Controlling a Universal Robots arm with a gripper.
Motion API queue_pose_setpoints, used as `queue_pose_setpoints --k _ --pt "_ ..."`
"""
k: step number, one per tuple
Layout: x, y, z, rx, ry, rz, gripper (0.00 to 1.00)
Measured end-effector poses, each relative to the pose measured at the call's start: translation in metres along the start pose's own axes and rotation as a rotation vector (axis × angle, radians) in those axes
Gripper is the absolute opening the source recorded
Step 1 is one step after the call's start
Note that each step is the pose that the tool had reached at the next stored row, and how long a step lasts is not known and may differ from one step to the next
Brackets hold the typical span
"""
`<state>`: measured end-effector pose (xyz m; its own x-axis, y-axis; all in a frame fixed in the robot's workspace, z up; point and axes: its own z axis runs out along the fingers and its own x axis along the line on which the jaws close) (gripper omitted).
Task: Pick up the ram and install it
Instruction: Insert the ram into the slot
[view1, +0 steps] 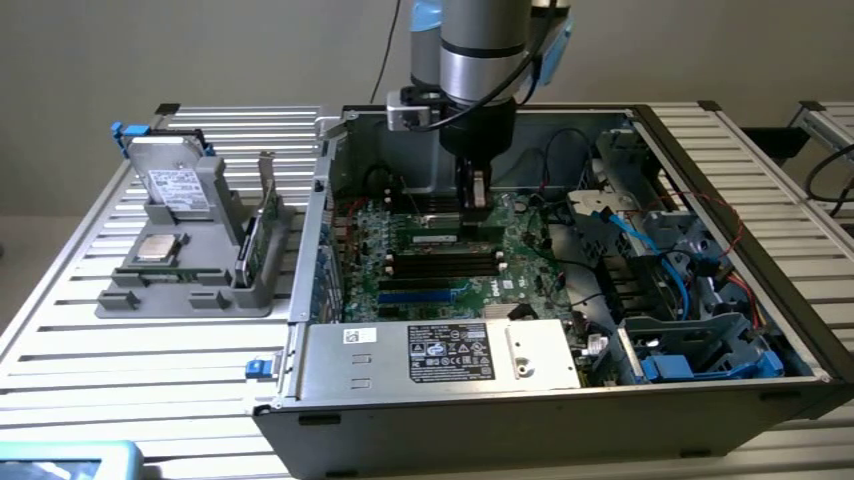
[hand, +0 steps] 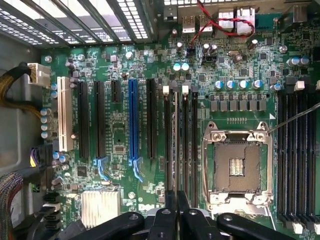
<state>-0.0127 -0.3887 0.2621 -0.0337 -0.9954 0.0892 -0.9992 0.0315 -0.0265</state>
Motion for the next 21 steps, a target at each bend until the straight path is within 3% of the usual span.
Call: queue_pose_setpoints --k 21 --pt "0.004 0.001 0.0111 0.0009 -0.0004 -0.01 0.13"
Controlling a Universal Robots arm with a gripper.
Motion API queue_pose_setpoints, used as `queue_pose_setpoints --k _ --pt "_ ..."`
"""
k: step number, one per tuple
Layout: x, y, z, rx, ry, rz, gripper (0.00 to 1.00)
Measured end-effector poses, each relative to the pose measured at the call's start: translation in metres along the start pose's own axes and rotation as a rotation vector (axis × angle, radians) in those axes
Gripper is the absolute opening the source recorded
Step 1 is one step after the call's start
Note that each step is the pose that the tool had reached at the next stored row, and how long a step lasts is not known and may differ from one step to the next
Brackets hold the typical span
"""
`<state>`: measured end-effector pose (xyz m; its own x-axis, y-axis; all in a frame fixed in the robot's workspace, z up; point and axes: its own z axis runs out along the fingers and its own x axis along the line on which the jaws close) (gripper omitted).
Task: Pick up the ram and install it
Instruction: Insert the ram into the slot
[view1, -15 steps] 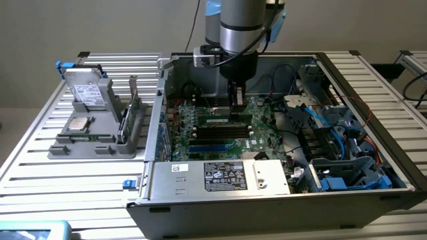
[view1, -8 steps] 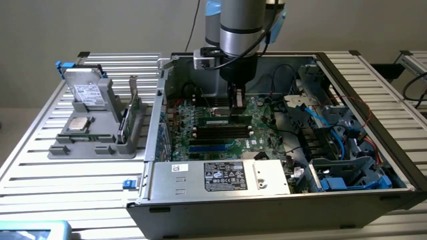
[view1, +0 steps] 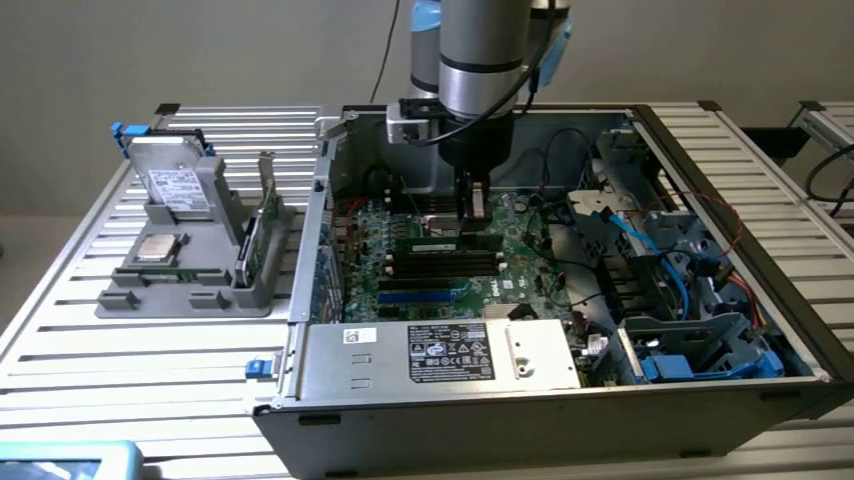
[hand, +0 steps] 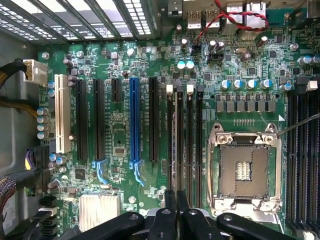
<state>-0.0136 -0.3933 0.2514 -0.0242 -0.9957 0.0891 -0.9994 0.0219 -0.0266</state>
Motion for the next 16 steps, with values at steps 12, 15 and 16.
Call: queue_pose_setpoints --k 12,15,16 --pt "0.0025 0.0019 0.006 0.0011 -0.0002 -0.012 0.13" --pt "0.0022 0.002 0.0091 0.0012 -0.0003 -0.012 0.13" --pt "0.002 0.002 0.0101 0.0011 -0.0003 -0.012 0.13"
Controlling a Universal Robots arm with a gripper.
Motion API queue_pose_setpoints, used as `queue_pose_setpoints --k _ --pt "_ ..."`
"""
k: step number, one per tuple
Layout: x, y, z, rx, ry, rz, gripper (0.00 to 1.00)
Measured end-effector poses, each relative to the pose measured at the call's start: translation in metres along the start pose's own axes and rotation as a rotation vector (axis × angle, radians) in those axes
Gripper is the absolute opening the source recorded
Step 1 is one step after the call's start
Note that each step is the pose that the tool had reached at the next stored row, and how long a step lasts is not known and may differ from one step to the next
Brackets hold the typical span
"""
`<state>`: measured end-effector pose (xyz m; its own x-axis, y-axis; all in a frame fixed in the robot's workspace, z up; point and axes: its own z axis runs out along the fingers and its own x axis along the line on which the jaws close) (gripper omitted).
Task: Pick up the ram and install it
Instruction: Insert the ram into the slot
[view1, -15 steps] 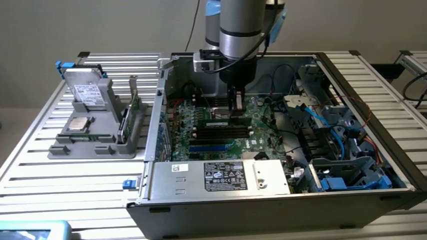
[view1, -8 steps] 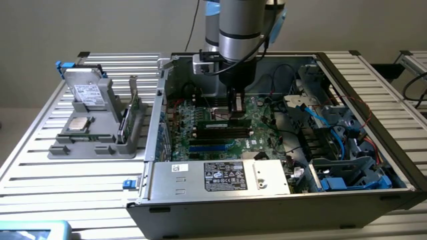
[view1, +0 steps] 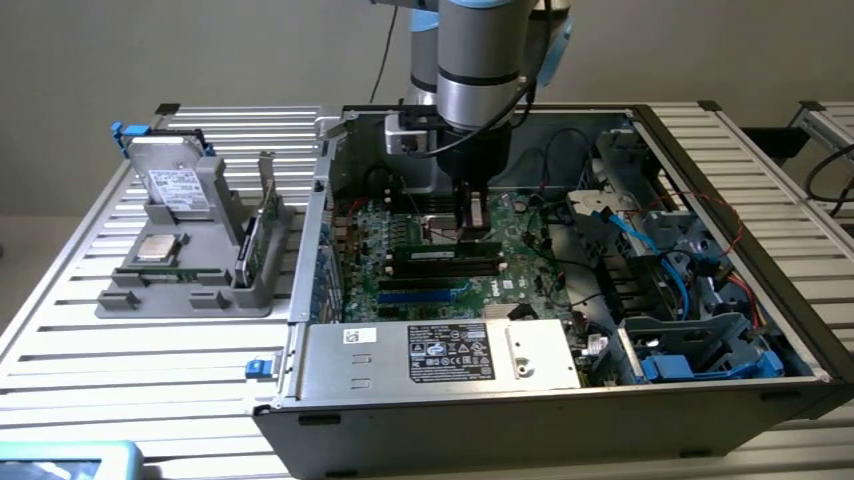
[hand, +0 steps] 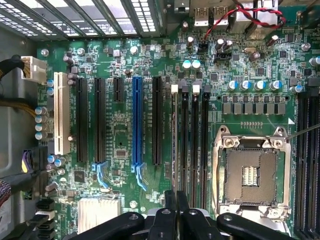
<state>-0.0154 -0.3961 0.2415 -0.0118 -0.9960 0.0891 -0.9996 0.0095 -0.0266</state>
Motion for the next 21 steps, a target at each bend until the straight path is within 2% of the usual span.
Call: queue_pose_setpoints --k 6,21 --pt "-0.004 0.0001 0.0027 -0.0001 0.0 0.0 0.13" --pt "-0.0031 0.0001 0.0067 0.0002 0.0001 -0.003 0.13"
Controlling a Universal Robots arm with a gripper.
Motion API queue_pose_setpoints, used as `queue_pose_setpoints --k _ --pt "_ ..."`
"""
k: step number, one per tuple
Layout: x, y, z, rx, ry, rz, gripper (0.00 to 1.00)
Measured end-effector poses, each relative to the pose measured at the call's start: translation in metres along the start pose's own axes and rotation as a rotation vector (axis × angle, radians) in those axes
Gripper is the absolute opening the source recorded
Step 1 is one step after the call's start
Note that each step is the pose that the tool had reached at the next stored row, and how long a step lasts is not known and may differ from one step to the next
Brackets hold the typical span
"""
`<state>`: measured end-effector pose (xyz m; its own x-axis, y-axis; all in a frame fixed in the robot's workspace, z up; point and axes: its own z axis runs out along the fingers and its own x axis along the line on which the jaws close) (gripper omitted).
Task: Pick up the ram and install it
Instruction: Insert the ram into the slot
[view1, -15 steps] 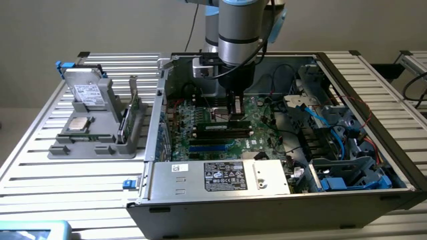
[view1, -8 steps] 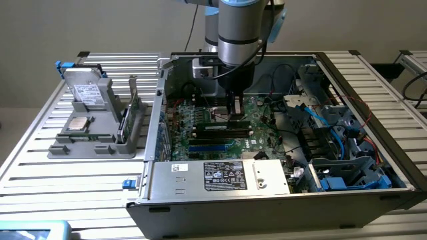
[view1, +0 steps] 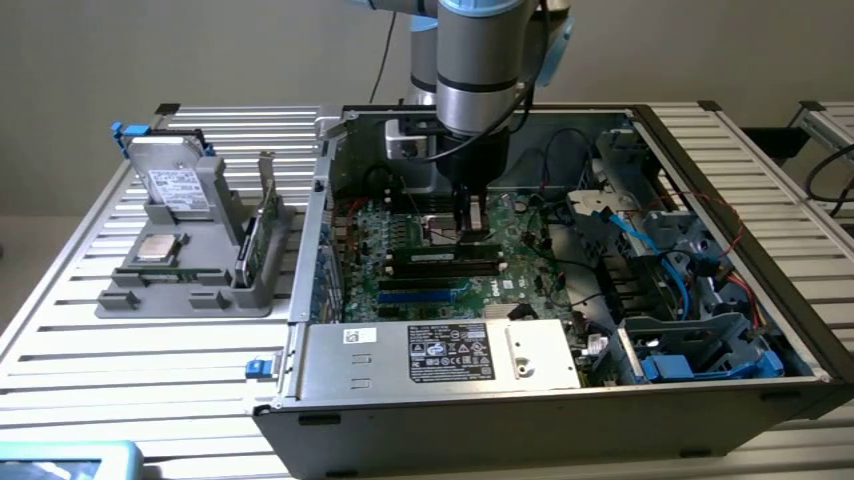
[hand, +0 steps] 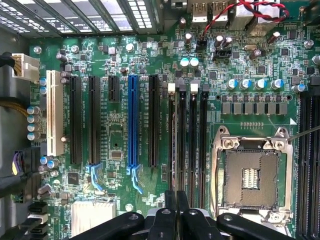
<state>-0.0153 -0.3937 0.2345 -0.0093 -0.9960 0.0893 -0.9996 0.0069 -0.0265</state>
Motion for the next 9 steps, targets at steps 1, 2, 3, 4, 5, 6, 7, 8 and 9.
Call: queue_pose_setpoints --k 1,2,3,4,5,6,7,8,9 --pt "0.0 0.0 0.0002 0.0 -0.0001 -0.001 0.13" --pt "0.0 0.0 0.0005 0.0001 -0.0001 -0.001 0.13" --pt "0.0 0.0 0.0007 0.0001 -0.0001 -0.001 0.13" --pt "-0.0001 0.0 0.001 0.0002 -0.0002 -0.001 0.13" --pt "-0.0001 0.0 0.0013 0.0002 -0.0001 -0.001 0.13" --pt "-0.0002 0.0 0.0017 0.0002 -0.0002 -0.001 0.13" --pt "-0.0002 0.0001 0.0021 0.0002 -0.0002 -0.001 0.13" --pt "-0.0002 0.0001 0.0024 0.0002 -0.0001 -0.001 0.13" --pt "-0.0002 0.0001 0.0025 0.0001 0.0001 -0.001 0.13"
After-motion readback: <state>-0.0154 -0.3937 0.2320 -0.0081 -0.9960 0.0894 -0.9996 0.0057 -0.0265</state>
